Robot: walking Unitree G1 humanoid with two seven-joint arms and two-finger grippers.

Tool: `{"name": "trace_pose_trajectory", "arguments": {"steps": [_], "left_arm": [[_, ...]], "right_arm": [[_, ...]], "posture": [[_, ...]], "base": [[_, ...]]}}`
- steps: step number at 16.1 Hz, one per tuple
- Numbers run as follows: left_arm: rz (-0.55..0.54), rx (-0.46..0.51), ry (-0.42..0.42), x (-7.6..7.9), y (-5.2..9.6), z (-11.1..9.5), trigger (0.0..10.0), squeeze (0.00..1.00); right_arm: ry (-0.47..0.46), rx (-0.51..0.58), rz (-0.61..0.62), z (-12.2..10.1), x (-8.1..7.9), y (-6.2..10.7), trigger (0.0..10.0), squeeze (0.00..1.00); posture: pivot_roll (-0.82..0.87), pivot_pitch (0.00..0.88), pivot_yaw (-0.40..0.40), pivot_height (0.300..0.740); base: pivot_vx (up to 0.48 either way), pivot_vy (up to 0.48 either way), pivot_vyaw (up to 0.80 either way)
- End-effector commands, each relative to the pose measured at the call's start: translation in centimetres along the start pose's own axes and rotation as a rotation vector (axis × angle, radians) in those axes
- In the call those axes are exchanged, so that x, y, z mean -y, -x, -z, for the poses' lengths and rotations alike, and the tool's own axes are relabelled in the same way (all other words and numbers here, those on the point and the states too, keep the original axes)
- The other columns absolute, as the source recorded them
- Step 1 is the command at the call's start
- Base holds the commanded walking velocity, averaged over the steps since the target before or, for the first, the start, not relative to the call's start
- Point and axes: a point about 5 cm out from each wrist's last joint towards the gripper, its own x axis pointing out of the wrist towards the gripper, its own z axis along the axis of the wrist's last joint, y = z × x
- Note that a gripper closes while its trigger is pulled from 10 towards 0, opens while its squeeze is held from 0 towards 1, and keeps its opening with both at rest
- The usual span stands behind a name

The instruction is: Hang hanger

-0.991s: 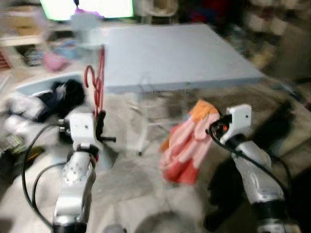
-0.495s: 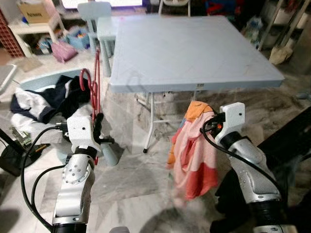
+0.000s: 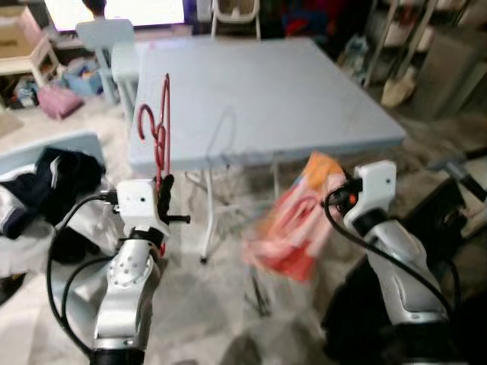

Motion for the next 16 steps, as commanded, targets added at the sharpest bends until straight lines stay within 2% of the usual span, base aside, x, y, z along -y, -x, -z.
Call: {"name": "trace_pose_trajectory", "arguments": {"steps": [1, 6, 9, 10, 14, 16], "left_arm": [[-0.021, 0.021, -0.005, -0.6, -0.1, -0.6, 10.0, 0.00], [-0.036, 0.026, -0.005, -0.9, -0.1, -0.6, 10.0, 0.00], [-0.035, 0.025, -0.001, -0.8, -0.1, -0.5, 10.0, 0.00], [-0.033, 0.026, 0.002, -0.7, -0.1, -0.5, 10.0, 0.00], [-0.032, 0.027, 0.005, -0.6, -0.2, -0.5, 10.0, 0.00], [-0.031, 0.026, 0.002, -0.7, -0.2, -0.5, 10.0, 0.00]], "right_arm": [[0.012, 0.038, -0.031, -1.0, -0.5, -0.6, 10.0, 0.00], [-0.005, 0.055, -0.011, -1.4, -0.2, -1.3, 10.0, 0.00], [0.027, 0.051, -0.014, -1.2, -0.1, -1.3, 10.0, 0.00], [0.051, 0.056, -0.031, -1.3, -0.2, -1.3, 10.0, 0.00], [0.040, 0.067, -0.034, -1.5, -0.2, -1.4, 10.0, 0.00], [0.038, 0.072, -0.031, -1.6, -0.2, -1.6, 10.0, 0.00]], "posture": [[-0.04, 0.000, -0.004, 0.740], [-0.02, 0.000, -0.016, 0.740], [-0.02, 0.000, -0.016, 0.740], [-0.03, 0.000, -0.012, 0.740], [-0.03, 0.000, -0.012, 0.740], [-0.03, 0.000, -0.011, 0.740]], "base": [[0.352, 0.000, 0.80], [0.349, 0.000, 0.00], [0.366, 0.000, 0.00], [0.382, 0.000, 0.53], [0.375, 0.000, 0.80], [0.368, 0.122, 0.26]]}}
